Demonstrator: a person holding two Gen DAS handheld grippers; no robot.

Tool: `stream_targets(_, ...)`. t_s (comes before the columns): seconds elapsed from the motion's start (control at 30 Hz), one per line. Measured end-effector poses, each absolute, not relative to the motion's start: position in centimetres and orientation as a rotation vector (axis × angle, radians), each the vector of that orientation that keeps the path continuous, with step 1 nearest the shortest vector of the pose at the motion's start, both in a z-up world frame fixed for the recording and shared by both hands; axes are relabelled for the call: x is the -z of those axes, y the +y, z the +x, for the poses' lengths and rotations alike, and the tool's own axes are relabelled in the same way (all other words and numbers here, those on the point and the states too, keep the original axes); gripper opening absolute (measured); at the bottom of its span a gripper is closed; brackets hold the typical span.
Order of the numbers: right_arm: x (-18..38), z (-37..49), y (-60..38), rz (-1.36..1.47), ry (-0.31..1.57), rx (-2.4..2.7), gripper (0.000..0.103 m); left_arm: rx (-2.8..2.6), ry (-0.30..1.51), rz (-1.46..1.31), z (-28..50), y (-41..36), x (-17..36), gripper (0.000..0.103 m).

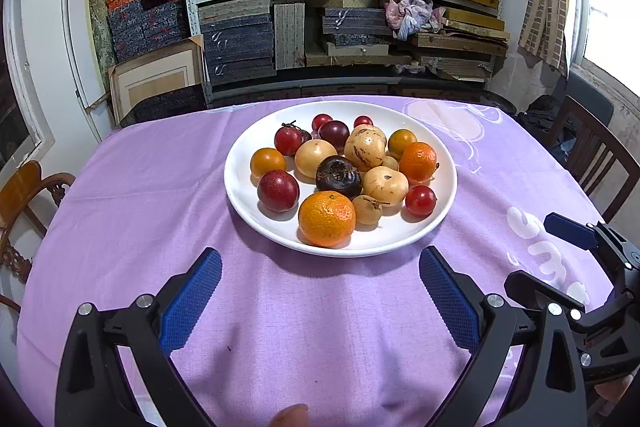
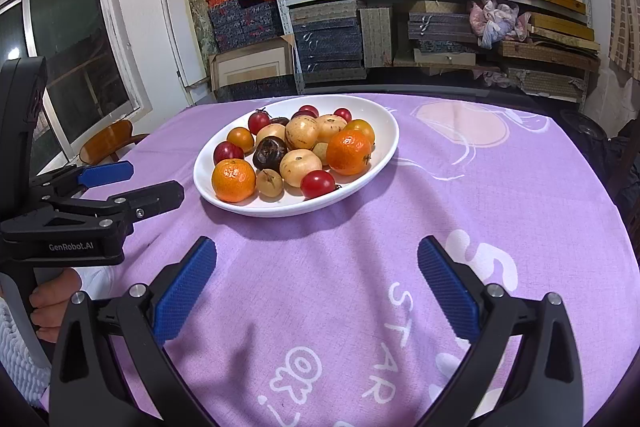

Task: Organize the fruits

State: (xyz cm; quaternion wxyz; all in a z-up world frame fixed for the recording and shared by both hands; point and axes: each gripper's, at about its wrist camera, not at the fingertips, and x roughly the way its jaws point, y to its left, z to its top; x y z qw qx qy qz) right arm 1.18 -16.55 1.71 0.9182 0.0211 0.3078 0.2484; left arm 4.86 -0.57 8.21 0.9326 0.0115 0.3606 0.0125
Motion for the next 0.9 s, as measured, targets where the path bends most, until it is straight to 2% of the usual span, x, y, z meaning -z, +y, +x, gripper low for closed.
stream_targets(0.67, -1.6, 1.1, -16.3, 0.033, 0.638, -0.516, 0.099, 0.018, 0.737, 0.009, 4.6, -0.7, -8.6, 0.100)
stream_targets(0.9, -1.5, 1.1, -16.2, 0.032, 0.642, -0.517, 0.099, -0.035, 0.685, -0.009, 3.7, -0.5, -9.3, 0.100)
